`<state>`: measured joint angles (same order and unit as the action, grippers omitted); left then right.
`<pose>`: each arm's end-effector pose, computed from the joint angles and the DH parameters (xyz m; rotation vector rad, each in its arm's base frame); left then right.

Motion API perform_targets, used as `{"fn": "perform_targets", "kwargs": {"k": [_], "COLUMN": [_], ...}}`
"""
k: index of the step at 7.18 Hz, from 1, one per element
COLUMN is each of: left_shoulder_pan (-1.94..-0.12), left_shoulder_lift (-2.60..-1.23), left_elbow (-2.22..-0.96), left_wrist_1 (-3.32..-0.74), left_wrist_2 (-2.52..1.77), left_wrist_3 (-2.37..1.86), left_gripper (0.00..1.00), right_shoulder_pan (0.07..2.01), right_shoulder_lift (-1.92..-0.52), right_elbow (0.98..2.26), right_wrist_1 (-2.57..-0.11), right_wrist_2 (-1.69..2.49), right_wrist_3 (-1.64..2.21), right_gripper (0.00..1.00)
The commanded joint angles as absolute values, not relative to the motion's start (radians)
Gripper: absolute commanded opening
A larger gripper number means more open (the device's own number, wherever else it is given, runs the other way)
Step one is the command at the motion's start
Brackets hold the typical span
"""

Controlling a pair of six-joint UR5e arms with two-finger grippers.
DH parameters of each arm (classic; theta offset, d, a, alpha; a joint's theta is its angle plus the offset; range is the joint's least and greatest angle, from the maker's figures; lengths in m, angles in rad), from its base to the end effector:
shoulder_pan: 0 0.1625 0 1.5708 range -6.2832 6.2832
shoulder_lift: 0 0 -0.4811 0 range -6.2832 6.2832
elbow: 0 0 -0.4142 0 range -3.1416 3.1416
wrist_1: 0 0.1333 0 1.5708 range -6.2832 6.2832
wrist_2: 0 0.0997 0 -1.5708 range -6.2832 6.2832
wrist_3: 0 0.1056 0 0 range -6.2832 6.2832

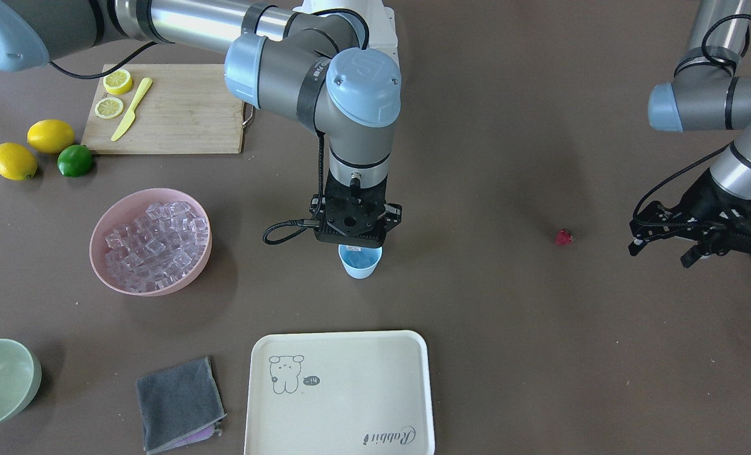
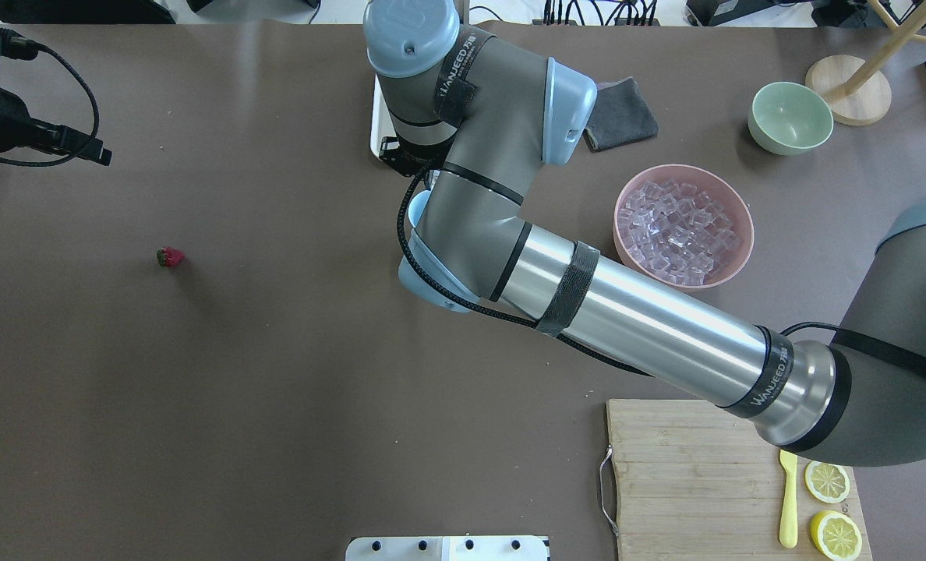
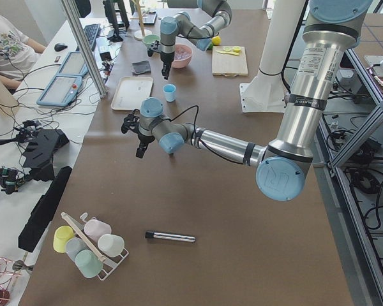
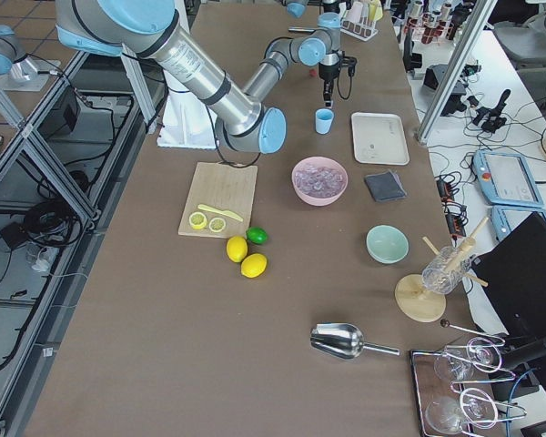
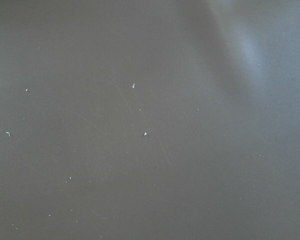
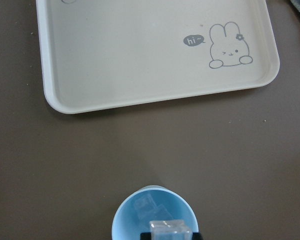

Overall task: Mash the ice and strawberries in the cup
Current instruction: 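Open the right gripper above the cup to drop the ice cube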

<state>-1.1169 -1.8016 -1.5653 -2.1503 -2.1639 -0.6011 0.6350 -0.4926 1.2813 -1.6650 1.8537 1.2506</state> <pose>0.2165 -0.6132 0.5272 0.3916 0.8752 0.1028 -0.6286 -0.5921 0.1103 0.0761 -0.7384 0.2020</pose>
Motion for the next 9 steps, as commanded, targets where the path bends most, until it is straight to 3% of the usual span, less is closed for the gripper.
{"fn": "perform_targets", "kwargs": {"k": [1, 6, 8, 9], "left_shoulder_pan": [-1.117, -1.117, -1.117, -1.117], "left_shoulder_lift": [-1.807, -1.807, -1.799, -1.798], "left_elbow": [-1.565, -1.568, -1.571, -1.574], "left_wrist_1": [-2.149, -2.148, -2.149, -2.149], "left_wrist_2": [-2.169, -2.171, -2.171, -2.169], "left_wrist_3": [-0.607, -0.614, -0.614, -0.615], "left_gripper": [0.98, 0.98, 0.97, 0.98], "right_shoulder_pan": [0.612, 0.580, 0.577, 0.574], "right_shoulder_lift": [-0.497, -0.506, -0.506, -0.505], "right_elbow": [1.250, 1.239, 1.239, 1.239], "right_wrist_1": [-1.617, -1.615, -1.615, -1.615], "right_wrist_2": [1.830, 1.809, 1.809, 1.793], "right_wrist_3": [1.249, 1.253, 1.255, 1.255], "right_gripper": [0.00, 0.00, 0.42, 0.55]}}
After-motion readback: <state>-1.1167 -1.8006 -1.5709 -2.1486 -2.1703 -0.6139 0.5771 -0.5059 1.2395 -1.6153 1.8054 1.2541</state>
